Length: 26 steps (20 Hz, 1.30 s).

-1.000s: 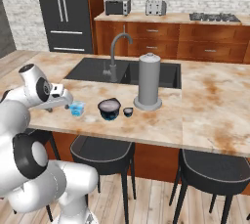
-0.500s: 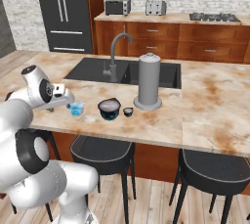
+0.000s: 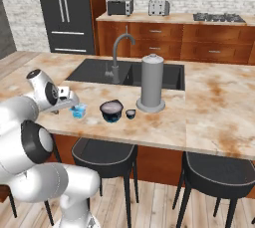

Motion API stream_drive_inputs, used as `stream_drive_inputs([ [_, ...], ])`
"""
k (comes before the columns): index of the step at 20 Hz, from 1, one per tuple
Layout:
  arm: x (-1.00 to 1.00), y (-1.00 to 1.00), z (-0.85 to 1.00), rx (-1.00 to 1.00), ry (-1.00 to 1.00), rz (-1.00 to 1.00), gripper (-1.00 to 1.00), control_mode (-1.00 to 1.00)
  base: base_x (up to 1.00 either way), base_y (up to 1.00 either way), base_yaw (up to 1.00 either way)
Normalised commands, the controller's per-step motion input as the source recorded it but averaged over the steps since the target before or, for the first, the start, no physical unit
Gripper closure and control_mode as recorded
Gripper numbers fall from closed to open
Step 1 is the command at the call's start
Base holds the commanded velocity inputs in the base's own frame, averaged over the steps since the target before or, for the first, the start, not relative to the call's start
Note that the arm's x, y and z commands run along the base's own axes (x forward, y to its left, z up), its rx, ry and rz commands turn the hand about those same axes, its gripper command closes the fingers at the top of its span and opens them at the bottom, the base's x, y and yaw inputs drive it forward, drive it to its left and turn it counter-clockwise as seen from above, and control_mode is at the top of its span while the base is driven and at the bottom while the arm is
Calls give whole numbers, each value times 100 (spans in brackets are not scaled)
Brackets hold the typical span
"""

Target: Stack the yogurt containers by placing the smaller containers on top of the larger containers.

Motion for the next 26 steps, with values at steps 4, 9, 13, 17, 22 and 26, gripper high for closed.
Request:
stream_drive_inputs([
  [4, 20, 7, -11, 0, 0, 0, -100, -100, 0, 0, 0],
  [9, 16, 14, -13, 0, 1, 0, -100, -100, 0, 0, 0],
  [13, 16, 12, -12, 0, 0, 0, -100, -100, 0, 0, 0],
  [17, 23, 2, -6, 0, 0, 0, -100, -100, 0, 0, 0],
  [22, 25, 0, -4, 0, 0, 0, -100, -100, 0, 0, 0],
  [26, 22, 0, -12, 0, 0, 0, -100, -100, 0, 0, 0],
])
